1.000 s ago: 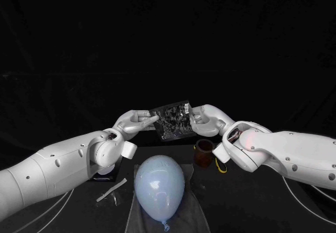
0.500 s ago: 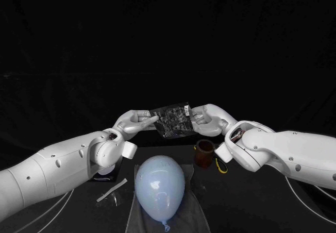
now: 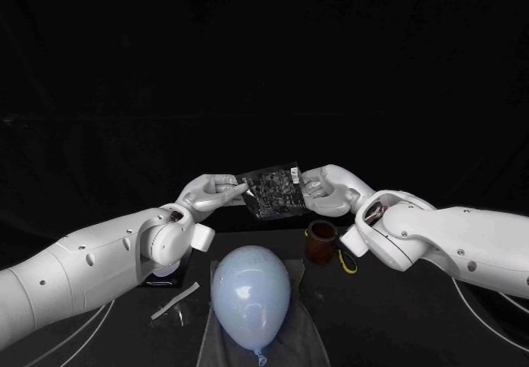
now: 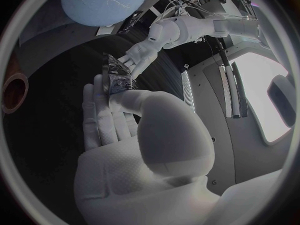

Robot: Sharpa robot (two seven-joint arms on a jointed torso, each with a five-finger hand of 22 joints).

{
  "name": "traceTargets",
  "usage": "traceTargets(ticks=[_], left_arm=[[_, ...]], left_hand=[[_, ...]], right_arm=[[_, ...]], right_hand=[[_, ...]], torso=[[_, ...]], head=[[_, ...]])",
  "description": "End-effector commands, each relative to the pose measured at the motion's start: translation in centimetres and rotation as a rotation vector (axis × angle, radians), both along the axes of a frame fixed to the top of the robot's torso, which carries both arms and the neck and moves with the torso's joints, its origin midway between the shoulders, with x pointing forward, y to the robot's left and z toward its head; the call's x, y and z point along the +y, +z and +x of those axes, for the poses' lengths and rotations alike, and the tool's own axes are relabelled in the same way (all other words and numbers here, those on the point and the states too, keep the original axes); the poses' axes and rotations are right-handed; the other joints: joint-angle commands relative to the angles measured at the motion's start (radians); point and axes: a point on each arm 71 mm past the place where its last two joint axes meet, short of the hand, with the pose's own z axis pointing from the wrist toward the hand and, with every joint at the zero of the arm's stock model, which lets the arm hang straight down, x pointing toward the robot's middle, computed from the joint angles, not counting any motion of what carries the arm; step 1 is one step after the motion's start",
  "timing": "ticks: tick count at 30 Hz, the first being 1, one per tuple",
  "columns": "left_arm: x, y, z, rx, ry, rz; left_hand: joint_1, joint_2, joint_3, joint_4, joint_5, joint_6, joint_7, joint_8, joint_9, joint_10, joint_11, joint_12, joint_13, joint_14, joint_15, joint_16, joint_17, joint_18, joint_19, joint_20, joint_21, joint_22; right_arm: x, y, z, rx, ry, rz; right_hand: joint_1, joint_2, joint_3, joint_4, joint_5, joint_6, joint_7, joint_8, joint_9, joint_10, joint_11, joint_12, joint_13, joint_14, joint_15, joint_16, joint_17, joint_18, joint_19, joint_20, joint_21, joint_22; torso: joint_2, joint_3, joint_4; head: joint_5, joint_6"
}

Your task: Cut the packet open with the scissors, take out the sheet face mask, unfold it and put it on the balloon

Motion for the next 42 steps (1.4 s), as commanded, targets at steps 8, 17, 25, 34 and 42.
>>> traceTargets(ticks=[8, 17, 25, 34, 42], left_arm=[[1.5, 0.3, 0.5, -0.024, 0.079, -0.006], [1.3, 0.3, 0.4, -0.021, 0.067, -0.011], [0.9, 0.3, 0.0, -0.023, 0.007, 0.004], [2.9, 0.4, 0.0, -0.104, -0.002, 0.108], [5.5, 0.9, 0.5, -0.194, 0.073, 0.193]], left_hand=[[-0.014, -0.002, 0.021, -0.002, 0.003, -0.005, 0.009, 0.043, 0.093, 0.011, 0.000, -0.007, 0.002, 0.008, -0.001, -0.010, 0.003, 0.011, 0.008, -0.001, 0.004, 0.002], [-0.025, -0.007, 0.036, -0.006, 0.003, -0.010, 0.010, 0.047, 0.103, 0.013, 0.003, -0.009, 0.003, 0.010, 0.000, -0.014, 0.006, 0.010, 0.009, -0.002, 0.004, 0.001], [-0.070, -0.069, 0.039, -0.007, 0.001, -0.099, 0.070, -0.003, 0.096, -0.113, 0.046, -0.035, -0.008, -0.054, 0.033, -0.063, -0.002, -0.015, -0.024, 0.001, -0.015, -0.005], [-0.148, -0.205, -0.095, -0.008, 0.003, -0.225, 0.095, -0.106, 0.035, -0.292, 0.109, -0.020, -0.003, -0.194, 0.093, -0.141, -0.027, -0.079, -0.263, 0.001, -0.030, -0.020], [-0.136, -0.196, -0.199, -0.025, 0.004, -0.241, 0.081, -0.125, 0.013, -0.356, 0.117, -0.017, -0.002, -0.370, 0.114, -0.202, -0.074, -0.081, -0.261, 0.001, -0.027, -0.017]], right_arm=[[-0.7, -0.2, -0.1, 0.016, -0.001, -0.029], [-0.7, 0.0, 0.0, -0.019, -0.020, -0.048], [-0.5, 0.1, 0.3, -0.046, -0.042, -0.083], [-0.5, -0.3, 0.7, -0.017, -0.058, -0.147], [-0.2, -0.9, 0.7, 0.013, -0.033, -0.250]], right_hand=[[0.013, 0.012, 0.063, -0.040, 0.005, -0.024, 0.059, -0.017, -0.007, -0.031, 0.006, -0.012, -0.002, -0.046, 0.024, -0.023, -0.025, 0.006, -0.036, 0.014, -0.010, -0.008], [0.022, 0.026, -0.073, -0.018, 0.001, 0.054, 0.016, 0.023, 0.013, 0.100, -0.045, 0.053, 0.016, 0.086, -0.035, 0.067, -0.003, 0.024, 0.068, -0.030, 0.056, 0.003], [0.016, 0.017, -0.066, -0.019, 0.002, 0.096, -0.001, 0.017, 0.012, 0.146, -0.062, 0.042, 0.010, 0.123, -0.053, 0.082, 0.011, 0.023, 0.102, -0.050, 0.072, -0.001], [0.015, 0.011, -0.065, -0.022, 0.002, 0.108, -0.005, 0.014, 0.011, 0.158, -0.065, 0.034, 0.007, 0.130, -0.057, 0.083, 0.015, 0.022, 0.108, -0.054, 0.076, -0.002], [0.014, 0.009, -0.065, -0.022, 0.002, 0.112, -0.006, 0.013, 0.010, 0.162, -0.067, 0.030, 0.006, 0.132, -0.058, 0.084, 0.017, 0.022, 0.109, -0.055, 0.077, -0.002]], torso=[[0.000, 0.0001, -0.0002], [0.000, -0.0001, 0.0001], [0.000, -0.0009, 0.0004], [0.001, 0.0003, 0.0004], [-0.001, -0.0004, 0.0003]], head=[[0.000, 0.000], [0.000, 0.000], [0.001, 0.000], [-0.003, -0.001], [-0.006, -0.002]])
